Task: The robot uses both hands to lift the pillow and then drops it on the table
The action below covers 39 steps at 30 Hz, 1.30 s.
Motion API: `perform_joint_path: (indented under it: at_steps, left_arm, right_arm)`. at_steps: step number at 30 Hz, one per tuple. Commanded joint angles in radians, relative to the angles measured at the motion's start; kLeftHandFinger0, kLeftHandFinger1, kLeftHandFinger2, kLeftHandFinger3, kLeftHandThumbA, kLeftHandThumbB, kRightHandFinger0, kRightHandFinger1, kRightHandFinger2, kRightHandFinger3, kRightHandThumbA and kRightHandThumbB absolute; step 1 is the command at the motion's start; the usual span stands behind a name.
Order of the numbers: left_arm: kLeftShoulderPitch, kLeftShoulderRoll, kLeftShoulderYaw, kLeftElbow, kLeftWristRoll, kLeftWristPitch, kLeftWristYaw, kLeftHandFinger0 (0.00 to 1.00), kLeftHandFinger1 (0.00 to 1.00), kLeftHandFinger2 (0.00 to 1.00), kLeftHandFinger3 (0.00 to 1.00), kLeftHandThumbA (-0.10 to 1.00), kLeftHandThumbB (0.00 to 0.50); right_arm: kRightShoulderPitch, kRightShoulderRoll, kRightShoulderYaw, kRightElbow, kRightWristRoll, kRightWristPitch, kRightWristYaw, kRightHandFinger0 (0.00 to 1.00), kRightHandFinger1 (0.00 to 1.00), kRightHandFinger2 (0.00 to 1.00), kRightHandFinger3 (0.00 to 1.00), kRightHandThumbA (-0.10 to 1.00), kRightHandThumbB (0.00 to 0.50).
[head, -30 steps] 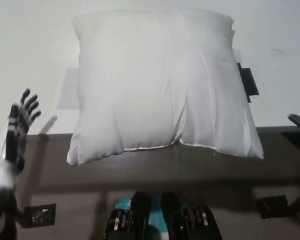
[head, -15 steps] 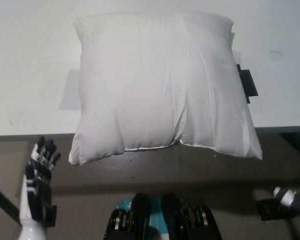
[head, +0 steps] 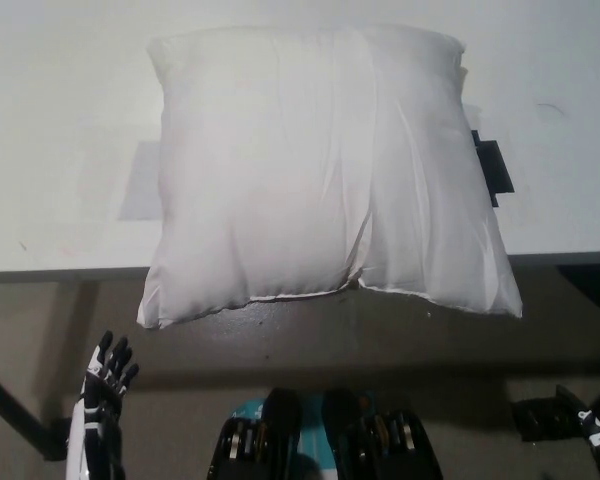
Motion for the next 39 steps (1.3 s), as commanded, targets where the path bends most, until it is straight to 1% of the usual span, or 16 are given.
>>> perform_joint_path:
  at_steps: [1, 5, 7, 9, 12, 13, 14, 15, 17, 24, 27, 28, 29, 30, 34, 39]
  left_arm:
    - [-0.001, 0.015, -0.006, -0.006, 0.039, -0.092, 0.012, 1.0, 1.0, 1.0, 1.0, 1.0, 0.169]
    - [0.001, 0.021, -0.01, -0.007, 0.046, -0.092, 0.011, 1.0, 1.0, 1.0, 1.0, 1.0, 0.173]
    - [-0.005, 0.027, -0.01, -0.011, 0.045, -0.092, 0.008, 1.0, 1.0, 1.0, 1.0, 1.0, 0.19]
    - [-0.017, 0.026, -0.01, -0.014, 0.052, -0.092, 0.014, 1.0, 1.0, 1.0, 1.0, 1.0, 0.176]
    - [-0.025, 0.031, -0.01, -0.009, 0.049, -0.092, 0.012, 1.0, 1.0, 1.0, 1.0, 1.0, 0.163]
    - [-0.023, 0.032, -0.01, -0.012, 0.048, -0.091, 0.009, 1.0, 1.0, 1.0, 1.0, 1.0, 0.174]
    - [-0.02, 0.033, -0.01, -0.015, 0.048, -0.091, 0.008, 1.0, 1.0, 1.0, 1.0, 1.0, 0.175]
    - [-0.013, 0.03, -0.009, -0.021, 0.054, -0.085, 0.014, 1.0, 1.0, 1.0, 1.0, 1.0, 0.178]
    - [-0.01, 0.031, -0.011, -0.025, 0.047, -0.084, 0.01, 1.0, 1.0, 1.0, 1.0, 1.0, 0.178]
    - [-0.023, 0.032, -0.013, -0.024, 0.05, -0.091, 0.013, 1.0, 1.0, 1.0, 1.0, 1.0, 0.179]
    - [-0.022, 0.033, -0.014, -0.024, 0.046, -0.091, 0.009, 1.0, 1.0, 1.0, 1.0, 1.0, 0.191]
    - [-0.02, 0.031, -0.013, -0.029, 0.055, -0.086, 0.014, 1.0, 1.0, 1.0, 1.0, 1.0, 0.178]
    - [-0.02, 0.033, -0.015, -0.03, 0.054, -0.086, 0.011, 1.0, 1.0, 1.0, 1.0, 1.0, 0.177]
    - [-0.02, 0.034, -0.014, -0.026, 0.063, -0.089, 0.014, 1.0, 1.0, 1.0, 1.0, 1.0, 0.177]
    - [-0.02, 0.034, -0.014, -0.028, 0.052, -0.091, 0.01, 1.0, 1.0, 1.0, 1.0, 1.0, 0.179]
    - [-0.035, 0.038, -0.011, -0.021, 0.063, -0.092, 0.016, 1.0, 1.0, 1.0, 1.0, 1.0, 0.162]
  right_arm:
    - [0.002, -0.017, 0.021, 0.002, 0.009, -0.124, 0.0, 1.0, 1.0, 1.0, 1.0, 1.0, 0.182]
    - [0.0, -0.016, 0.026, -0.006, -0.013, -0.121, -0.018, 1.0, 1.0, 1.0, 1.0, 1.0, 0.18]
    - [-0.007, -0.018, 0.025, -0.006, -0.009, -0.123, -0.018, 1.0, 1.0, 1.0, 1.0, 1.0, 0.188]
    - [-0.013, -0.025, 0.023, -0.012, -0.011, -0.134, -0.017, 1.0, 1.0, 1.0, 1.0, 1.0, 0.172]
    - [-0.014, -0.023, 0.02, -0.022, 0.001, -0.126, -0.014, 1.0, 1.0, 1.0, 1.0, 1.0, 0.206]
    - [-0.013, -0.025, 0.022, -0.021, -0.005, -0.135, -0.015, 1.0, 1.0, 1.0, 1.0, 1.0, 0.178]
    - [-0.012, -0.025, 0.023, -0.021, -0.008, -0.14, -0.015, 1.0, 1.0, 1.0, 1.0, 1.0, 0.175]
    - [-0.008, -0.024, 0.024, -0.031, 0.009, -0.115, -0.004, 1.0, 1.0, 1.0, 1.0, 1.0, 0.2]
    - [-0.009, -0.024, 0.025, -0.029, 0.016, -0.112, 0.001, 1.0, 1.0, 1.0, 1.0, 1.0, 0.202]
    - [-0.019, -0.024, 0.021, -0.025, 0.001, -0.126, -0.011, 1.0, 1.0, 1.0, 1.0, 1.0, 0.189]
    - [-0.02, -0.026, 0.024, -0.019, 0.011, -0.135, -0.005, 1.0, 1.0, 1.0, 1.0, 1.0, 0.164]
    - [-0.02, -0.027, 0.023, -0.017, 0.007, -0.136, -0.007, 1.0, 1.0, 1.0, 1.0, 1.0, 0.163]
    - [-0.016, -0.025, 0.022, -0.031, 0.012, -0.111, -0.002, 1.0, 1.0, 1.0, 1.0, 1.0, 0.196]
    - [-0.016, -0.026, 0.023, -0.031, 0.016, -0.111, 0.0, 1.0, 1.0, 1.0, 1.0, 1.0, 0.198]
    - [-0.015, -0.024, 0.023, -0.029, 0.002, -0.122, -0.007, 1.0, 1.0, 1.0, 1.0, 1.0, 0.2]
    - [-0.026, -0.025, 0.024, -0.029, 0.004, -0.117, -0.005, 1.0, 1.0, 1.0, 1.0, 1.0, 0.186]
